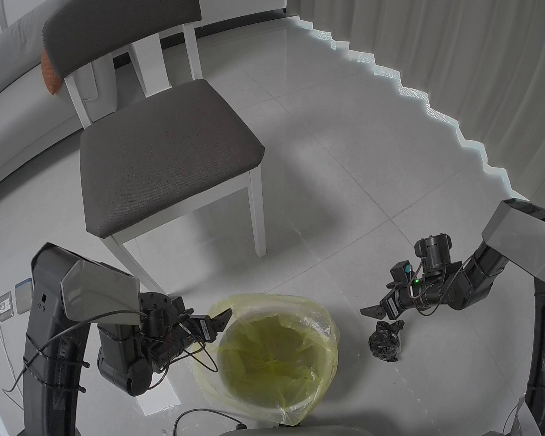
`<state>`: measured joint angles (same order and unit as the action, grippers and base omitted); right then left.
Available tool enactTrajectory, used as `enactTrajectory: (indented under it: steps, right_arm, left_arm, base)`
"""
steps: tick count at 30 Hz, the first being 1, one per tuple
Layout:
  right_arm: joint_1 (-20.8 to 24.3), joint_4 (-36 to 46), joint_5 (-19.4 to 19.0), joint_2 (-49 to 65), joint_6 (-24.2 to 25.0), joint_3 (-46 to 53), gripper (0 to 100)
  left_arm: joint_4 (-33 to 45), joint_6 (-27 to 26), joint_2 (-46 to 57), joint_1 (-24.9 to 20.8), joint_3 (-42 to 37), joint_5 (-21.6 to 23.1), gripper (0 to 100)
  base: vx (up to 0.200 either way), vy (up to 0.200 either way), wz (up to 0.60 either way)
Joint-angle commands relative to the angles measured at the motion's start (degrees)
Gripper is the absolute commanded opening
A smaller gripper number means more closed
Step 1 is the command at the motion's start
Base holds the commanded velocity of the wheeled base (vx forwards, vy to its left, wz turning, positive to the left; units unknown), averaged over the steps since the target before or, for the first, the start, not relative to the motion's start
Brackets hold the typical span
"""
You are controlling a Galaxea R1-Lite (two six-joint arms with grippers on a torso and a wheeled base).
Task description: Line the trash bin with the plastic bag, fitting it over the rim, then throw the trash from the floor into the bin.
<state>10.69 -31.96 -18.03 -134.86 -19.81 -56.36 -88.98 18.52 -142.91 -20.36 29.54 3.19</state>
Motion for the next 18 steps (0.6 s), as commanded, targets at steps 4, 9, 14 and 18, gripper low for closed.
enactTrajectory:
  steps: [4, 9, 14, 18]
  right_arm:
    - [-0.94, -6.71, 0.36, -6.2, -1.28, 4.85, 100]
    - [-1.02, -6.09, 0.28, -6.73, -1.64, 5.12, 100]
    - [-1.81, -2.14, 0.36, -6.73, -1.99, 3.45, 100]
    - [-2.69, 1.82, 0.45, -6.73, -2.51, 2.48, 100]
  left_arm:
    - [-0.49, -0.15, -5.27, 0.85, 3.33, 0.06, 100]
    - [-0.76, 0.12, -3.16, 0.85, 3.86, 0.15, 100]
    - [-0.32, 0.64, 3.34, 1.02, 3.07, 0.15, 100]
    - [0.82, 1.61, 8.0, 1.11, 2.81, 0.15, 100]
  base:
    - [0.0, 0.0, 0.0]
    - [0.0, 0.0, 0.0]
    - [0.0, 0.0, 0.0]
    - [0.0, 0.0, 0.0]
